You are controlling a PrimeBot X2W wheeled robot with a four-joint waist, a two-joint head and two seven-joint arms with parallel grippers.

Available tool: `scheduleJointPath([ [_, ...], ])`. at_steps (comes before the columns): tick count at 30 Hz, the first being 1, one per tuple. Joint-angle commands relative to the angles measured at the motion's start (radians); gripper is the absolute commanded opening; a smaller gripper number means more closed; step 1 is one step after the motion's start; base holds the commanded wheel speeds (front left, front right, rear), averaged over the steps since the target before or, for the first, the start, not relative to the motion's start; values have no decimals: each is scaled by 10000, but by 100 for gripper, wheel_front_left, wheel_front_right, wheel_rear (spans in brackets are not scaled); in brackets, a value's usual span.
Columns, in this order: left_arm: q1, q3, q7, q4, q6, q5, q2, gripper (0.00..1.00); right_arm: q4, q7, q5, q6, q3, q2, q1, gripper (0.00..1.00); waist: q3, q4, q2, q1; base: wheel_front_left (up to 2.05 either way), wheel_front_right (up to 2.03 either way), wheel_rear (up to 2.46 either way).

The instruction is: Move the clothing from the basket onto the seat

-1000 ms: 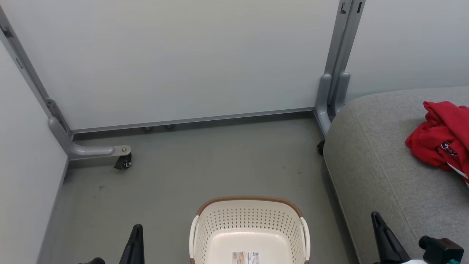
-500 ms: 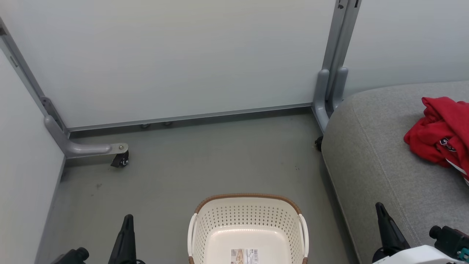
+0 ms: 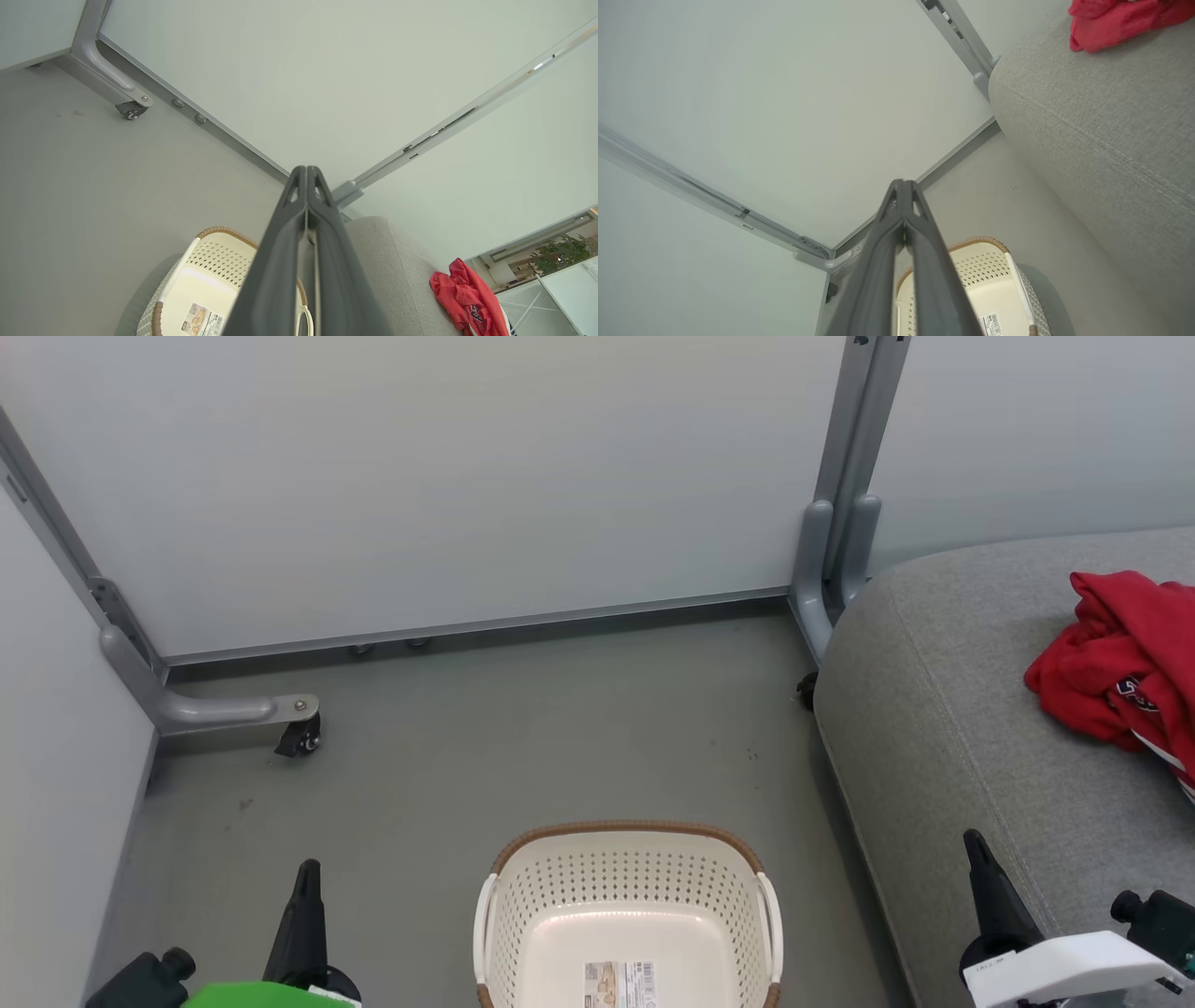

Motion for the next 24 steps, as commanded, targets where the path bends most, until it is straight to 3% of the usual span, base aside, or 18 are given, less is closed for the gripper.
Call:
scheduleJointPath([
  [1, -358, 78, 61, -43, -60, -347, 91, 0, -37, 71, 360, -5, -48, -76, -274, 0, 19, -15, 10, 0, 0, 0, 0],
  [24, -1064, 546, 700, 357, -188, -2871, 111, 0, 388, 721, 3036, -6, -261, -106, -938, 0, 263, -185, 14, 0, 0, 0, 0],
])
